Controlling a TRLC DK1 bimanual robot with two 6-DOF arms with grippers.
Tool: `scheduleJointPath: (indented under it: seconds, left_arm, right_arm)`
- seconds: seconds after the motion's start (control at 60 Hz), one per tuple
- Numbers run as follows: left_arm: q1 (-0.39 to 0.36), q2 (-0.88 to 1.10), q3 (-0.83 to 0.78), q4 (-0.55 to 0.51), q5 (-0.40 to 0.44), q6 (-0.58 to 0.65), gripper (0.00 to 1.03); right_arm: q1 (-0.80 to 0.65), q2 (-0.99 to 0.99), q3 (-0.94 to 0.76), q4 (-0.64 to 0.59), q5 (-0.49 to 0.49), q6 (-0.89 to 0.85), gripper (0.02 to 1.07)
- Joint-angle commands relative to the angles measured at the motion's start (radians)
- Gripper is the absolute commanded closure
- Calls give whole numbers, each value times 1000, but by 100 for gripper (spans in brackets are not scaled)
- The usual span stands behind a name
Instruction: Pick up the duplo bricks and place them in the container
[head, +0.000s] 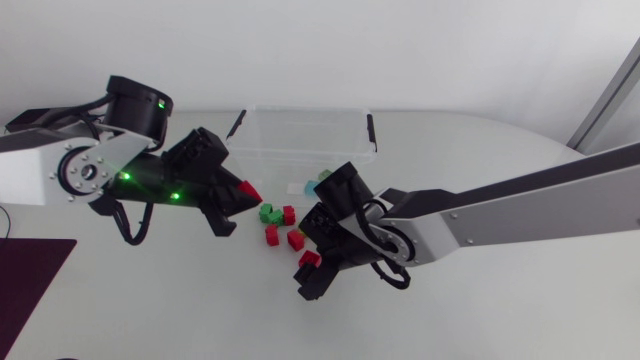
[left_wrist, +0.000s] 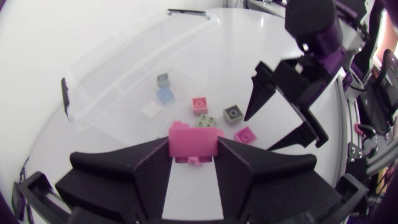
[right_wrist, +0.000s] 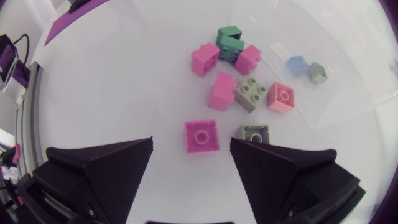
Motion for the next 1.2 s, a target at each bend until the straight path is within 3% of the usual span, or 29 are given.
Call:
scheduleJointPath:
  seconds: [0.0, 0.283, 0.533, 0.667, 0.883, 1.083, 1.183]
  left_arm:
    - [22, -19, 63, 5, 10, -48, 75]
    - [51, 30, 184, 118, 10, -198, 75]
    - [57, 125, 284, 155, -1, -258, 75]
    - [60, 156, 311, 172, -2, -278, 75]
    - [58, 200, 362, 172, -5, -284, 75]
    - [48, 243, 399, 189, -31, -307, 75]
    - [35, 271, 406, 230, -67, -330, 74]
  right_arm:
    - [10, 47, 35, -31, 0, -36, 17]
    - [7, 131, 158, -144, 0, -77, 21]
    - [-1, 195, 273, -287, 5, -79, 23]
    - [-19, 218, 316, -342, 5, -82, 32]
    - [-41, 269, 365, -399, 5, -85, 61]
    - [-41, 289, 377, -409, 2, -84, 76]
    - [-41, 237, 336, -403, 3, -77, 78]
